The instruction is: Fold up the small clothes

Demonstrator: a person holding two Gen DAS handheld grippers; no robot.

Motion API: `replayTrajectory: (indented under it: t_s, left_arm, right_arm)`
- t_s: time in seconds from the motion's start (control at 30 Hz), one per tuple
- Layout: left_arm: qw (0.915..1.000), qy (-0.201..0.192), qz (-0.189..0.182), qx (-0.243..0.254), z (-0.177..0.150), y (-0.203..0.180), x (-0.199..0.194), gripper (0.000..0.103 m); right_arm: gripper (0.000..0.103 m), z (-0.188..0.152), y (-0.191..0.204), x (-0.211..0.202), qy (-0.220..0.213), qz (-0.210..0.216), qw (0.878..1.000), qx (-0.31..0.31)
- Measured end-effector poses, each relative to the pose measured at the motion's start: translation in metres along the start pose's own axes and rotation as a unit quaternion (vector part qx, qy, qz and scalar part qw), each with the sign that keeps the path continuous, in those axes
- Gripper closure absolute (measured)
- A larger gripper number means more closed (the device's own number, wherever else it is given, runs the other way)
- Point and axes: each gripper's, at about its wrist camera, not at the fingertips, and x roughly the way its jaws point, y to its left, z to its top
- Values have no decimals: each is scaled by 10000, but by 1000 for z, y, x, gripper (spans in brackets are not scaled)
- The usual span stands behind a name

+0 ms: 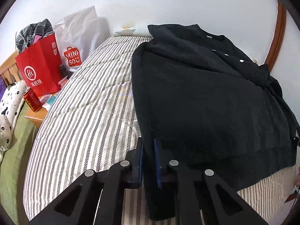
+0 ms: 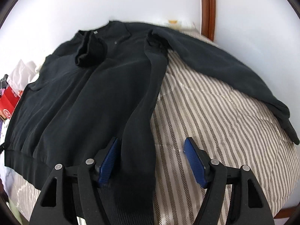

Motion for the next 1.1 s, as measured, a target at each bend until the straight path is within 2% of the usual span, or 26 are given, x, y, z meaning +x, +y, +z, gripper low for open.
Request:
replayTrajectory:
  t_s: [0.03, 0.07, 0.13, 0.23, 0.3, 0.6, 0.73, 0.8, 0.87, 0.93, 1.03, 1.1]
  left_arm:
    - [10000, 7, -41, -87, -1, 2, -2, 94]
    - [9998, 4, -84, -153, -2, 4, -3, 94]
    - [9997, -23, -127, -213, -4, 9, -8, 95]
    - [9994, -64, -222, -256, -10, 13, -20, 95]
    - [9993, -66, -266, -269, -15, 15, -28, 95]
    - [9984, 165, -474, -264, -40, 29, -44, 95]
    - [9979, 267, -500, -306, -38, 30, -42, 91]
    - [9979, 246, -503, -335, -32, 30, -43, 89]
    - [9983, 186, -460, -313, -24, 30, -43, 86]
    - [9986, 179, -418, -286, -14, 27, -41, 82]
    - [9989, 151, -382, -234, 1, 22, -37, 69]
    - [9994, 79, -290, -170, 11, 18, -34, 53]
  right_arm:
    - [71, -2, 2, -2, -63, 10, 10000, -61]
    - [94, -4, 5, -3, -76, 179, 9997, -129]
    - [94, -5, 6, -6, -49, 423, 9991, -41]
    - [95, -10, 9, -17, -109, 284, 9993, -209]
    - [95, -13, 7, -31, -202, 346, 9989, -244]
    - [95, -23, 9, -53, -97, 215, 9981, -569]
    - [86, -14, 17, -52, 11, -54, 9975, -704]
    - [75, 0, 21, -59, -193, -64, 9975, -670]
    - [45, 11, 27, -65, -390, -38, 9971, -650]
    - [42, 30, 37, -68, -570, 55, 9963, -648]
    - [36, 58, 56, -58, -608, 342, 9951, -702]
    - [32, 78, 68, -45, -611, 565, 9944, -649]
